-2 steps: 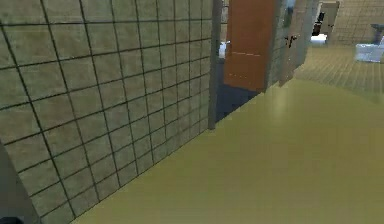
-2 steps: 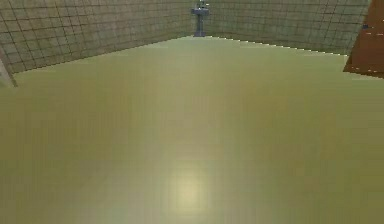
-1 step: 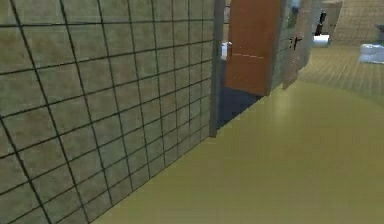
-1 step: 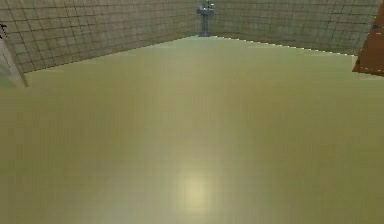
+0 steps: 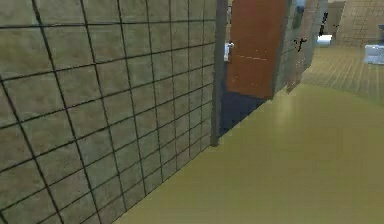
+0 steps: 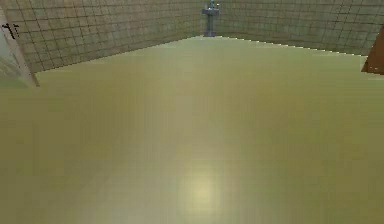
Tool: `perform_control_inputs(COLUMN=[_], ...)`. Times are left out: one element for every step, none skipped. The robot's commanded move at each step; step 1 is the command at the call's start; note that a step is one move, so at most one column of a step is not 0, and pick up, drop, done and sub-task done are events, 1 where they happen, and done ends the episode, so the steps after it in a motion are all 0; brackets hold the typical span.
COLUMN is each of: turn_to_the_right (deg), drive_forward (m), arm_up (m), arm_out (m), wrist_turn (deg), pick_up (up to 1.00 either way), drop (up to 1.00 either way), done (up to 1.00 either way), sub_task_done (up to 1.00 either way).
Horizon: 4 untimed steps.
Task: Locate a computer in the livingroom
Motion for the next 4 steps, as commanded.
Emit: perform_control_inputs(turn_to_the_right=[39.0, 0.0, 0.0, 0.0], drive_forward=[0.0, 1.0, 1.0, 1.0], arm_up=[0.0, 0.0, 0.0, 0.0], arm_out=[0.0, 0.0, 0.0, 0.0], wrist_turn=[0.0, 0.0, 0.0, 0.0], pick_up=[0.0, 0.0, 0.0, 0.0], drop=[0.0, 0.0, 0.0, 0.0], done=[0.0, 0.0, 0.0, 0.0], sub_task_done=[0.0, 0.0, 0.0, 0.0])
